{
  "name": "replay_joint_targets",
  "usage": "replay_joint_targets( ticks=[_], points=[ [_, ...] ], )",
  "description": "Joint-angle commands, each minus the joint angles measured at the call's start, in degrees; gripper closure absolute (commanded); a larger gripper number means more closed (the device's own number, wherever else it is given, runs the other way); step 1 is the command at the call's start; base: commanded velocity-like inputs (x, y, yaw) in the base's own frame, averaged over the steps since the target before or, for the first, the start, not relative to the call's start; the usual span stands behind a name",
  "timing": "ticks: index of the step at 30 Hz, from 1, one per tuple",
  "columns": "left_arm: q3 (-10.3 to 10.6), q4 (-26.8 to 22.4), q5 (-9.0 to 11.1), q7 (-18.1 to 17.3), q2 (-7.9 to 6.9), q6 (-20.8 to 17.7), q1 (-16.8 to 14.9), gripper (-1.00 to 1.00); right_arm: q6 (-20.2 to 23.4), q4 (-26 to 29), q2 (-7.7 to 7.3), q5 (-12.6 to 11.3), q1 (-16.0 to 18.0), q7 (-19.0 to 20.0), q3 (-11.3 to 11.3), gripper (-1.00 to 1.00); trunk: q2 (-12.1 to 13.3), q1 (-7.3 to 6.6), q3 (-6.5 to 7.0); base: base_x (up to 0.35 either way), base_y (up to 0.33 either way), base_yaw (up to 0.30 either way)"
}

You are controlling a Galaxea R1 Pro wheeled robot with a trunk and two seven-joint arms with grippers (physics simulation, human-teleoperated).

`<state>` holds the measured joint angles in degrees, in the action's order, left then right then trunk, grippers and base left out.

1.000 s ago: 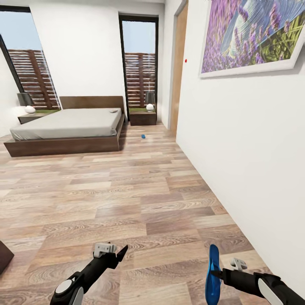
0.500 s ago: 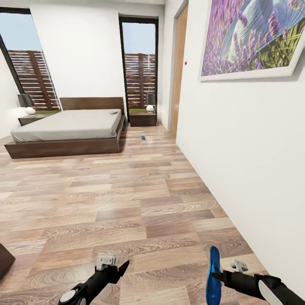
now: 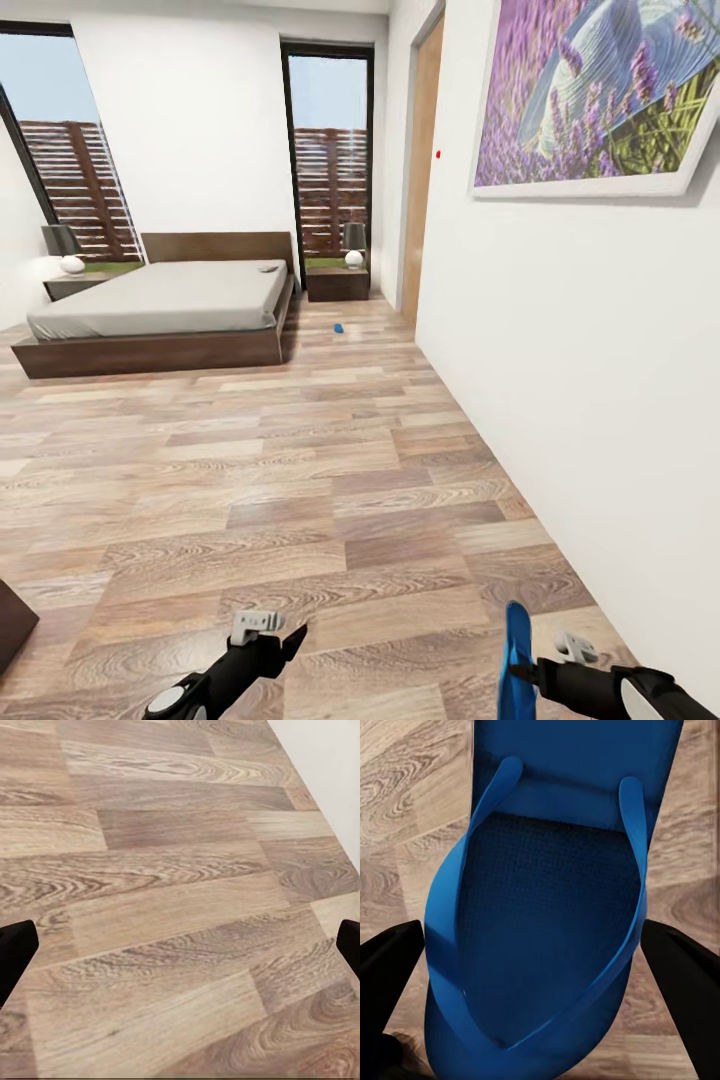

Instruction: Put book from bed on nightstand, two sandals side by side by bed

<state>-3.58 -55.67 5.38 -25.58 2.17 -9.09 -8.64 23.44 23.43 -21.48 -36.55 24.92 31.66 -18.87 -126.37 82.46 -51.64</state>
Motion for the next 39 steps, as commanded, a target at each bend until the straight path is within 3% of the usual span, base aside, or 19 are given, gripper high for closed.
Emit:
replay_joint_targets(
  ticks=[1, 12, 18, 21, 24, 25, 29, 33, 35, 38, 39],
  points=[
    [-0.21, 0.44, 0.61, -0.38, -0.06, -0.53, -0.01, -1.00, 0.33, -0.33, -0.05, -0.49, 0.04, -0.07, -0.21, 1.00, -0.02, -0.01, -0.05, 0.000, 0.000, 0.000],
    [-1.18, 2.63, 1.27, -0.25, -0.37, -0.61, 0.27, -1.00, 0.29, -2.36, -0.06, -0.61, 0.04, -0.43, -0.03, 1.00, -0.02, -0.01, -0.05, 0.000, 0.000, 0.000],
    [-7.22, 2.66, 1.15, -0.12, -0.25, -0.46, 0.28, -1.00, 0.29, -5.19, -0.05, -0.62, 0.04, -0.46, 0.13, 1.00, -0.02, -0.01, -0.05, 0.000, 0.000, 0.000],
    [-8.59, 3.26, 1.07, 0.31, -0.18, -0.72, 0.16, -1.00, 0.29, -5.55, -0.05, -0.62, 0.04, -0.46, 0.17, 1.00, -0.02, -0.01, -0.05, 0.000, 0.000, 0.000],
    [-8.88, 4.77, 1.05, 2.35, -0.14, -0.79, -0.09, -1.00, 0.29, -5.66, -0.05, -0.62, 0.04, -0.46, 0.21, 1.00, -0.02, -0.01, -0.05, 0.000, 0.000, 0.000],
    [-8.97, 6.65, 1.04, 5.98, -0.10, -0.86, -0.89, -1.00, 0.29, -5.71, -0.05, -0.62, 0.04, -0.46, 0.23, 1.00, -0.02, -0.01, -0.05, 0.000, 0.000, 0.000],
    [-8.97, 13.15, 0.88, 13.84, 0.00, -0.50, -4.67, -1.00, 0.29, -5.75, -0.05, -0.62, 0.04, -0.46, 0.24, 1.00, -0.02, -0.01, -0.05, 0.000, 0.000, 0.000],
    [-8.63, 15.73, 0.63, 15.63, 0.08, -0.41, -5.94, -1.00, 0.29, -5.76, -0.05, -0.62, 0.04, -0.46, 0.19, 1.00, -0.02, -0.01, -0.05, 0.000, 0.000, 0.000],
    [-7.08, 16.35, 0.61, 14.16, -0.06, -0.41, -6.25, -1.00, 0.29, -5.71, -0.05, -0.62, 0.04, -0.41, 0.17, 1.00, -0.02, -0.01, -0.05, 0.000, 0.000, 0.000],
    [-5.01, 16.56, 0.54, 7.74, -0.49, -0.42, -6.33, -1.00, 0.29, -5.70, -0.05, -0.62, 0.04, -0.39, 0.16, 1.00, -0.02, -0.01, -0.05, 0.000, 0.000, 0.000],
    [-4.21, 16.62, 0.50, 3.19, -1.03, -0.48, -6.36, -1.00, 0.29, -5.69, -0.05, -0.62, 0.04, -0.38, 0.16, 1.00, -0.02, -0.01, -0.05, 0.000, 0.000, 0.000]
  ],
)
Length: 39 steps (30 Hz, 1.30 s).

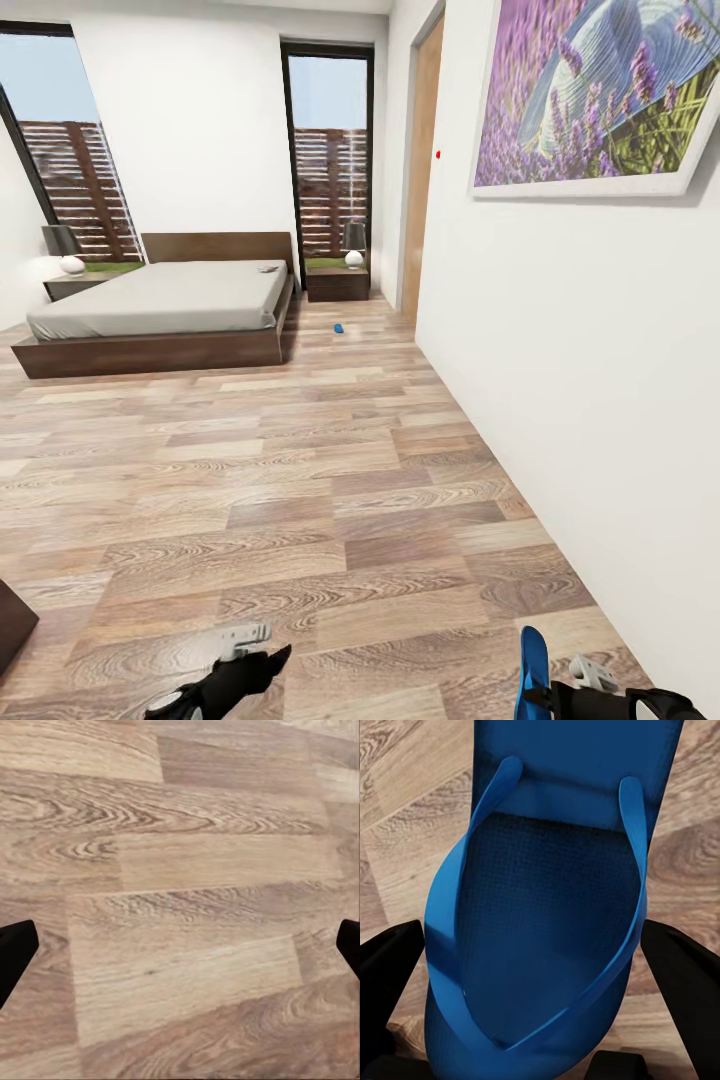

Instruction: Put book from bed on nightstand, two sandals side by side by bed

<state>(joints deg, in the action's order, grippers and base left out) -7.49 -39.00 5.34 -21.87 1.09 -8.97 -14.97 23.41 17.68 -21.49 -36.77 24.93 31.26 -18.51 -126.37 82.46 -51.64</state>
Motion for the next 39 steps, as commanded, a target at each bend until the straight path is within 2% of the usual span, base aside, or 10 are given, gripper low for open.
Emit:
replay_joint_targets(
  ticks=[1, 3, 8, 16, 33, 39],
  points=[
    [0.42, 0.00, 0.50, -6.65, -1.24, -0.64, -0.04, -1.00, 0.32, 0.06, -0.05, -0.41, 0.03, 0.03, -0.21, 1.00, -0.02, -0.01, -0.06, 0.000, 0.000, 0.000],
    [0.89, 0.04, 0.48, -10.93, -3.13, -0.59, -0.05, -1.00, 0.32, 0.09, -0.06, -0.44, 0.04, 0.05, -0.22, 1.00, -0.02, -0.01, -0.06, 0.000, 0.000, 0.000],
    [1.28, 0.11, 0.53, -13.64, -4.51, 0.34, -0.06, -1.00, 0.32, 0.14, -0.06, -0.48, 0.03, 0.11, -0.21, 1.00, -0.02, -0.01, -0.06, 0.000, 0.000, 0.000],
    [1.31, 0.30, 0.72, -13.66, -4.69, 3.49, 0.07, -1.00, 0.32, 0.14, -0.05, -0.43, 0.03, 0.12, -0.21, 1.00, -0.02, -0.01, -0.06, 0.025, 0.000, 0.000],
    [1.14, 0.41, 0.84, -13.29, -4.61, 3.74, 0.11, -1.00, 0.32, 0.23, -0.05, -0.48, 0.03, 0.12, -0.22, 1.00, -0.02, -0.01, -0.06, 0.299, 0.000, 0.000],
    [1.16, 0.41, 0.88, -13.29, -4.53, 3.78, 0.11, -1.00, 0.32, 0.25, -0.05, -0.49, 0.03, 0.12, -0.21, 1.00, -0.02, -0.01, -0.06, 0.084, 0.000, 0.060]
  ],
)
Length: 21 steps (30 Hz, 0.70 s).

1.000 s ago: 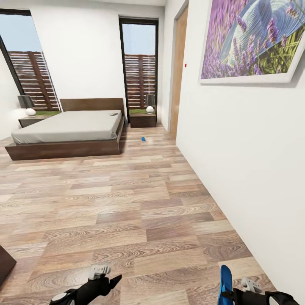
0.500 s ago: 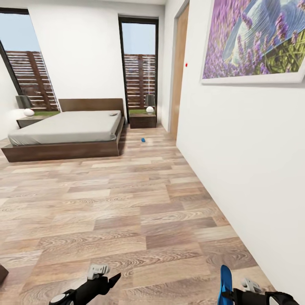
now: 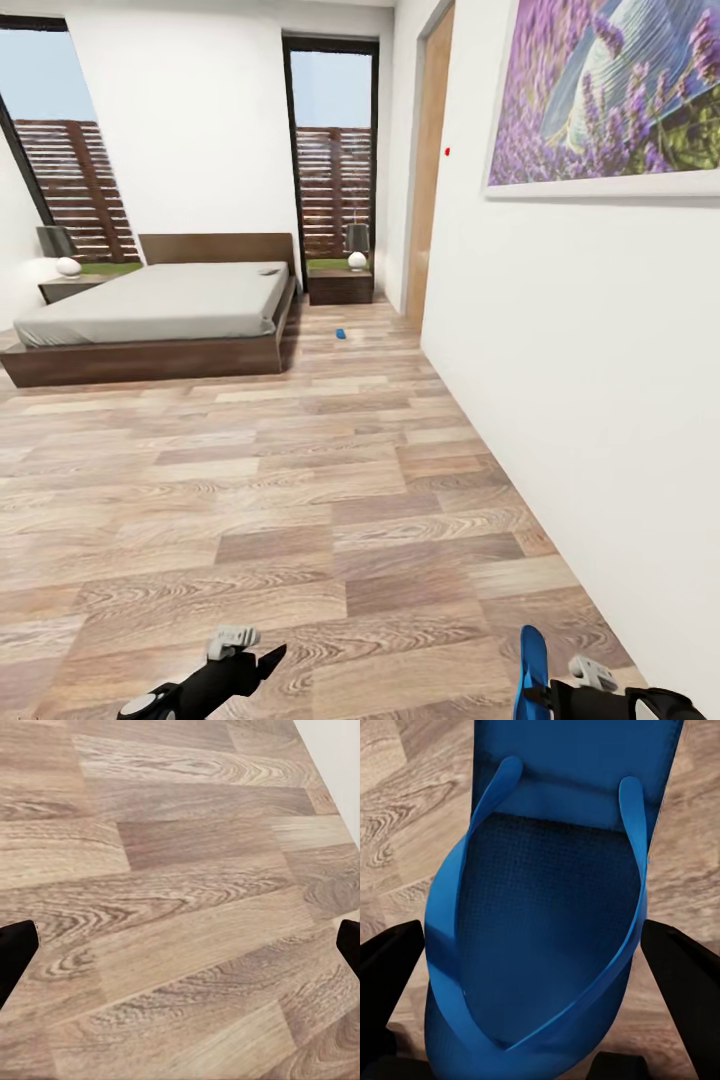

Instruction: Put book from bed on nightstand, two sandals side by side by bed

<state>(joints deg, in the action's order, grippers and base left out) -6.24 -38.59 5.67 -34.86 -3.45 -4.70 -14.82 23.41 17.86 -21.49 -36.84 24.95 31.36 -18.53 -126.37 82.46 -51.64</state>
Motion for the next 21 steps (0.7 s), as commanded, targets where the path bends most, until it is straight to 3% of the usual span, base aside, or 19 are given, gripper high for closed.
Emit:
replay_joint_targets(
  ticks=[1, 9, 21],
  points=[
    [-0.09, 0.01, 0.53, -0.30, 0.01, -0.49, -0.04, -1.00, 0.32, 0.07, -0.05, -0.42, 0.01, 0.02, -0.19, 1.00, -0.02, -0.01, -0.05, 0.019, 0.000, 0.192],
    [0.00, 0.02, 0.48, -0.30, 0.37, -0.48, 0.04, -1.00, 0.32, 0.03, -0.08, -0.35, 0.01, -0.04, -0.15, 1.00, -0.02, -0.01, -0.05, 0.073, 0.000, 0.244],
    [0.07, 1.89, 0.46, -0.30, 0.44, -0.48, 0.14, -1.00, 0.32, -2.06, -0.05, -0.34, 0.01, -0.03, -0.15, 1.00, -0.02, -0.01, -0.05, 0.293, 0.000, 0.019]
  ],
)
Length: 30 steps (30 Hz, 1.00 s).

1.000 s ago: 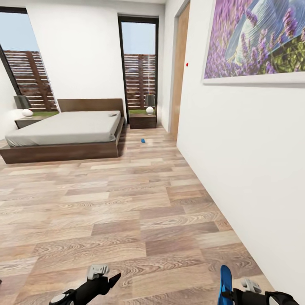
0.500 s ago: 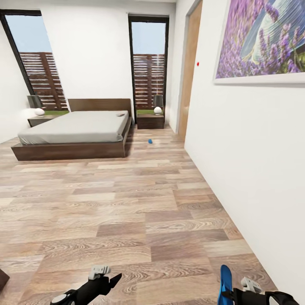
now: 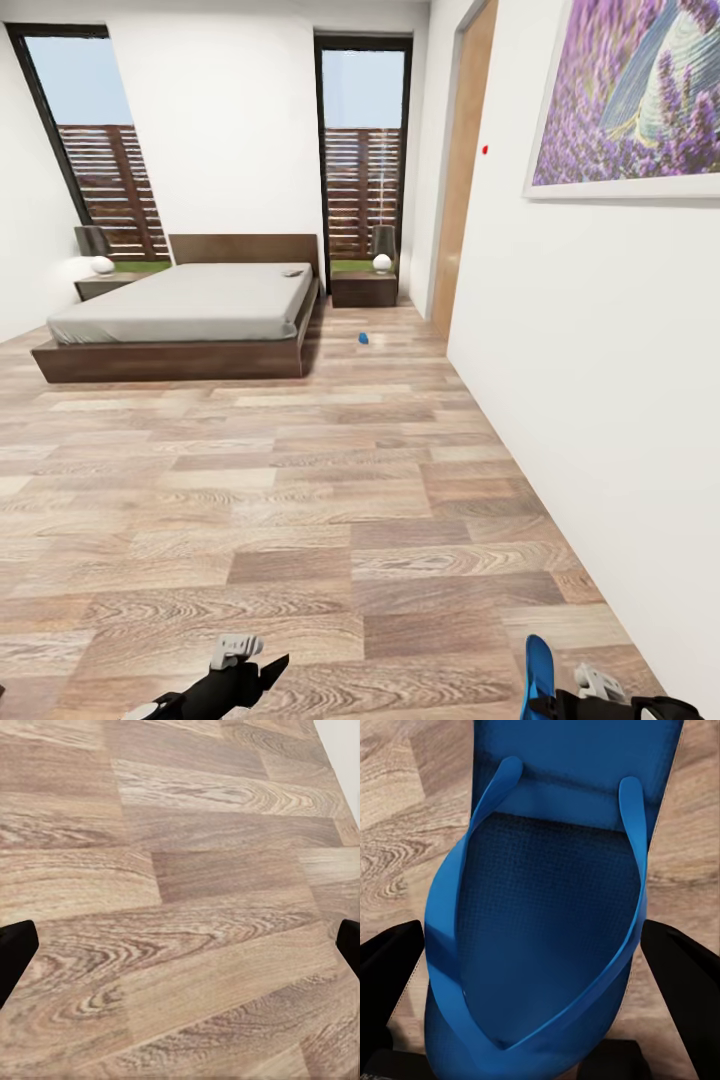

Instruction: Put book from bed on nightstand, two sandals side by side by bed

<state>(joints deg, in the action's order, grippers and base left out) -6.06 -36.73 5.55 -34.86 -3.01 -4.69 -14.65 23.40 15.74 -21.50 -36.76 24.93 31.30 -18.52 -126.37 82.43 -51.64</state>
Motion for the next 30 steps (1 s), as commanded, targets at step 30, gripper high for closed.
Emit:
replay_joint_targets(
  ticks=[30],
  points=[
    [0.08, 4.38, 0.33, -0.37, 0.02, -0.40, -0.03, -1.00, -14.74, -0.26, -0.25, -0.29, 0.03, 7.31, -0.46, 1.00, -0.02, 0.02, -0.05, 0.227, 0.000, 0.000]
  ],
)
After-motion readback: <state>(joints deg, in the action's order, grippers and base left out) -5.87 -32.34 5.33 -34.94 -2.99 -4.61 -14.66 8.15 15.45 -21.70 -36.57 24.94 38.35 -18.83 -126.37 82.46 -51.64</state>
